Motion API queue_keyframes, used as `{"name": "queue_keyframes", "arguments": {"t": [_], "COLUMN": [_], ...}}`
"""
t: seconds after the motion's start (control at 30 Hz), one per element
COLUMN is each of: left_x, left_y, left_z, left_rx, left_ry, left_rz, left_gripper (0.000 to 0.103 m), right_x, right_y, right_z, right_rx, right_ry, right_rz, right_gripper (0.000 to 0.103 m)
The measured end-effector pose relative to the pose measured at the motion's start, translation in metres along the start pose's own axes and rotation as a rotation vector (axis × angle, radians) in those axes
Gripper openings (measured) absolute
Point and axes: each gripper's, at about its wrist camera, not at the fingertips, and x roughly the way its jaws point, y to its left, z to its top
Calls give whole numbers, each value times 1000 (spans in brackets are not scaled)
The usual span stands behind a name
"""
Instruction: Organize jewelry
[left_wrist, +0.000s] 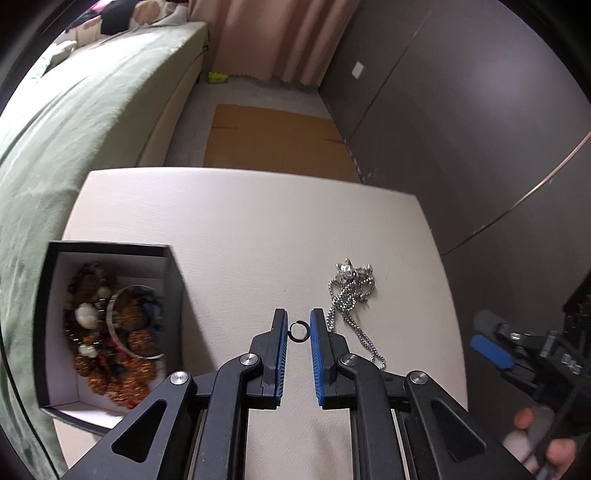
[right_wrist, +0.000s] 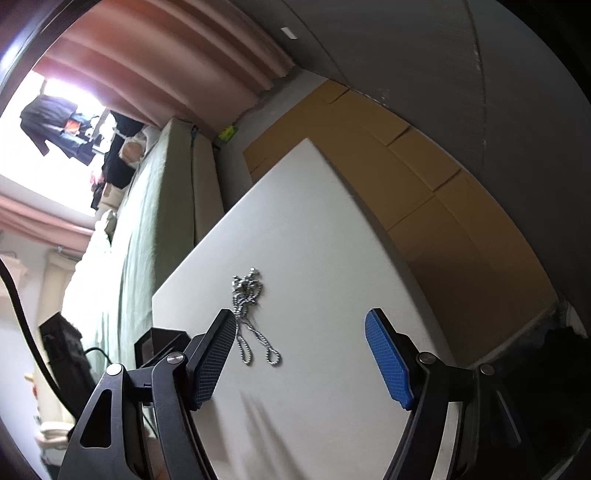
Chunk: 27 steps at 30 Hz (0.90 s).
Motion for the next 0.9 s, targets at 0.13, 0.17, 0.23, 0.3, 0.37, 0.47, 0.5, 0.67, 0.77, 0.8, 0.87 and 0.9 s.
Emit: {"name": "queue_keyframes", "arguments": {"t": [0.13, 0.17, 0.23, 0.3, 0.37, 0.47, 0.5, 0.67, 0.77, 0.8, 0.87, 0.9], "left_x": [-24, -30, -43, -50, -55, -60, -61, -53, -53, -54, -55, -56], "left_y": [18, 24, 39, 53, 67, 82, 88, 109, 119, 121, 127, 128], "left_z": [0, 0, -2, -1, 1, 2, 2, -1, -3, -3, -4, -4], "left_rx": [-31, -47, -74, -100, -127, -156, -163, -204, -217, -219, -229, -230], "left_ry": [-55, -72, -99, -123, -134, -151, -152, -124, -117, -116, -114, -112], "left_rz": [-35, -40, -54, -58, -61, -63, -62, -79, -91, -94, -103, -107], "left_gripper": [13, 13, 13, 13, 13, 13, 13, 13, 13, 13, 13, 13], "right_x": [12, 15, 25, 32, 40, 56, 61, 82, 91, 95, 101, 105], "right_y": [12, 15, 22, 28, 34, 43, 46, 64, 80, 88, 100, 107], "right_z": [-1, 0, 0, 0, 0, -1, -3, -10, -14, -17, -21, -24], "right_rx": [-38, -47, -69, -81, -89, -105, -110, -171, -237, -264, -311, -346], "right_ry": [-5, -3, 6, 9, 14, 40, 50, 47, 23, 19, 8, 1], "right_rz": [-11, -14, -17, -20, -27, -25, -29, -137, -219, -239, -285, -318], "right_gripper": [73, 73, 71, 70, 70, 70, 70, 70, 70, 70, 70, 70]}}
